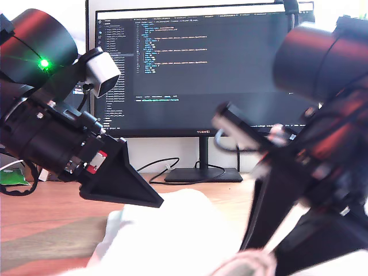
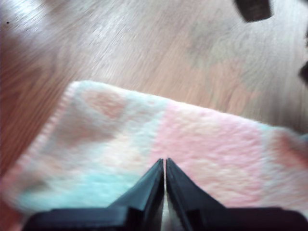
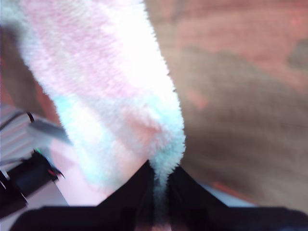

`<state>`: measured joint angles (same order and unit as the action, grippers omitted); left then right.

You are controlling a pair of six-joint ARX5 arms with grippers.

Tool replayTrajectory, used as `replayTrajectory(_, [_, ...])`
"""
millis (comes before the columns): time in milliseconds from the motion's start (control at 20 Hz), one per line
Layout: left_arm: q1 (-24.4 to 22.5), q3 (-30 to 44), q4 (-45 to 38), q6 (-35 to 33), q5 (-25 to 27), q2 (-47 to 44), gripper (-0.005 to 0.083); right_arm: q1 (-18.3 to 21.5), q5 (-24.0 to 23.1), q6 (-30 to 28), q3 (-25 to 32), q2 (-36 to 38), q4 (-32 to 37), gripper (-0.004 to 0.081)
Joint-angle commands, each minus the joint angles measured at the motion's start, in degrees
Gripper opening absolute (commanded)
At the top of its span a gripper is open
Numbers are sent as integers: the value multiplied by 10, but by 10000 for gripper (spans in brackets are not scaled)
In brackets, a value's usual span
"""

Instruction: Fold the tea towel to a neat square and place it to the right

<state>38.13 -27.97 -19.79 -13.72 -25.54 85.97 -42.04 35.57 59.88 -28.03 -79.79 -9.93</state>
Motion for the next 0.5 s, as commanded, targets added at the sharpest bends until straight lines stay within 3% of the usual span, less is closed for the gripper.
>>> replayTrajectory(0, [-2,7,-2,-2,3,5,-19,2,3,-13,9,32,-24,-13])
replayTrajectory(300, [1,7,5,0,-2,45,-19,3,11,-39,9,98,-126,-13])
replayTrajectory(450, [10,7,5,2,-25,55,-19,13,14,-43,9,125,-144,-13])
